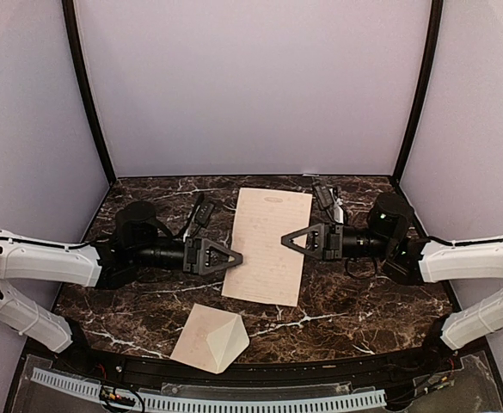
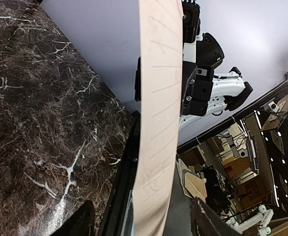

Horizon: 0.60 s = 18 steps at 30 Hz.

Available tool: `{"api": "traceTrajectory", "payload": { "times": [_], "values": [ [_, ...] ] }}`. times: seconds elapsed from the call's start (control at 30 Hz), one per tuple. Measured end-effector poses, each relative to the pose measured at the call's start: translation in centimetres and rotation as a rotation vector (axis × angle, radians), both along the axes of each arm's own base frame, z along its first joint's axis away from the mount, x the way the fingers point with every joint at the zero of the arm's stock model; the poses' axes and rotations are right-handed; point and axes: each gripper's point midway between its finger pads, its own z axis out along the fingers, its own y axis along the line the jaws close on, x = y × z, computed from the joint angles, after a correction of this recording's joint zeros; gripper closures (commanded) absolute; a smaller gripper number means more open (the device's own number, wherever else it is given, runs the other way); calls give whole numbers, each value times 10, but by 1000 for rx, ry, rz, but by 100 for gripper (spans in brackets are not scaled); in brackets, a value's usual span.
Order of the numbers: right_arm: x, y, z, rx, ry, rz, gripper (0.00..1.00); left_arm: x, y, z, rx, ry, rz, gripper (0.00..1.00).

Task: Place the letter into the envelope and seal it
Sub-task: Pick up the letter from the center of the board, then fold the letter.

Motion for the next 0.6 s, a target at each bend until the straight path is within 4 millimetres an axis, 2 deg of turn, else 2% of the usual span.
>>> {"api": "traceTrajectory", "payload": {
  "times": [0.33,0.5,0.6],
  "values": [
    [0,0,-1,-2,1,0,100,0,-4,-5,-2,26,-7,82],
    [1,0,-2,-6,-2,-5,100,6,-3,-9,13,28,32,95],
    [2,0,-5,-17,-3,-10,100,10,-2,-15,35,33,57,99]
  ]
}}
